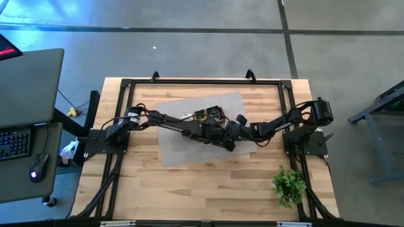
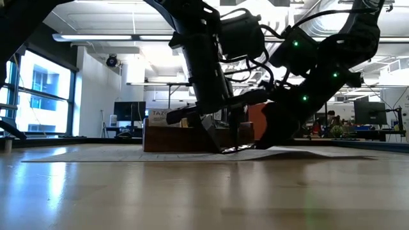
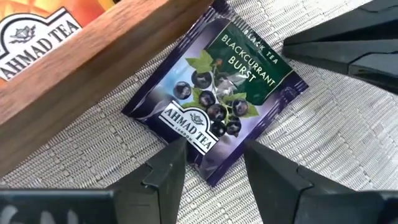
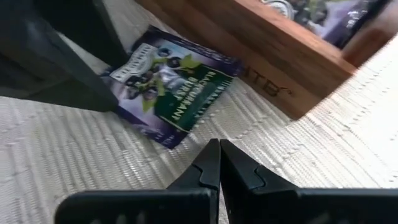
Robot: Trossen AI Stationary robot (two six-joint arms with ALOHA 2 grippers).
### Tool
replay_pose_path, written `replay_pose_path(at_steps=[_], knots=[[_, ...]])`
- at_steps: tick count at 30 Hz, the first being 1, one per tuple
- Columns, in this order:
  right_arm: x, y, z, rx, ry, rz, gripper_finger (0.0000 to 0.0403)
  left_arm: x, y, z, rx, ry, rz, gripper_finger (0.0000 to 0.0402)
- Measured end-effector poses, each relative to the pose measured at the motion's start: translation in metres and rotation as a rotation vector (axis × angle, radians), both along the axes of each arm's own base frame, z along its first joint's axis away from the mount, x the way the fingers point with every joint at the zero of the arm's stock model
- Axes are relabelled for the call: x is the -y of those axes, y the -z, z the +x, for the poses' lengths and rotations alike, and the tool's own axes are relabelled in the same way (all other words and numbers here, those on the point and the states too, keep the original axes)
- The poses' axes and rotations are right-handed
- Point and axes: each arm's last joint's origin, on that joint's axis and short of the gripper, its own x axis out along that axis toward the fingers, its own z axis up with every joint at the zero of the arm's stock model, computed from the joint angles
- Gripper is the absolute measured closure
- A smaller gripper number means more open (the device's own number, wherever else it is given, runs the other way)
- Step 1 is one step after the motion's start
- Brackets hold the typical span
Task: Pick & Place Tea
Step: Put the violet tea bag into the right section of the wooden organizer
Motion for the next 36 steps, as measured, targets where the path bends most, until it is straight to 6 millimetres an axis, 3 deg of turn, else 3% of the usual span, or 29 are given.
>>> replay_pose_path(at_steps=[13, 19, 25, 31, 36], knots=[[-0.004, -0.020, -0.005, 0.013, -0.107, 0.000, 0.0402, 0.001, 0.000, 0.001, 0.001, 0.035, 0.015, 0.0237], [0.002, -0.019, -0.008, -0.029, -0.070, -0.047, 0.0398, 0.001, 0.001, 0.001, -0.005, 0.045, 0.013, 0.0237], [0.011, -0.024, -0.015, -0.051, -0.108, 0.153, 0.0348, 0.001, 0.001, 0.001, -0.009, 0.062, 0.023, 0.0237], [0.014, -0.029, -0.017, -0.043, -0.059, 0.114, 0.0295, 0.000, 0.001, 0.001, -0.021, 0.104, 0.018, 0.0237], [0.017, -0.025, -0.017, -0.043, 0.030, 0.125, 0.0285, 0.001, 0.001, 0.001, -0.026, 0.116, 0.028, 0.0237]])
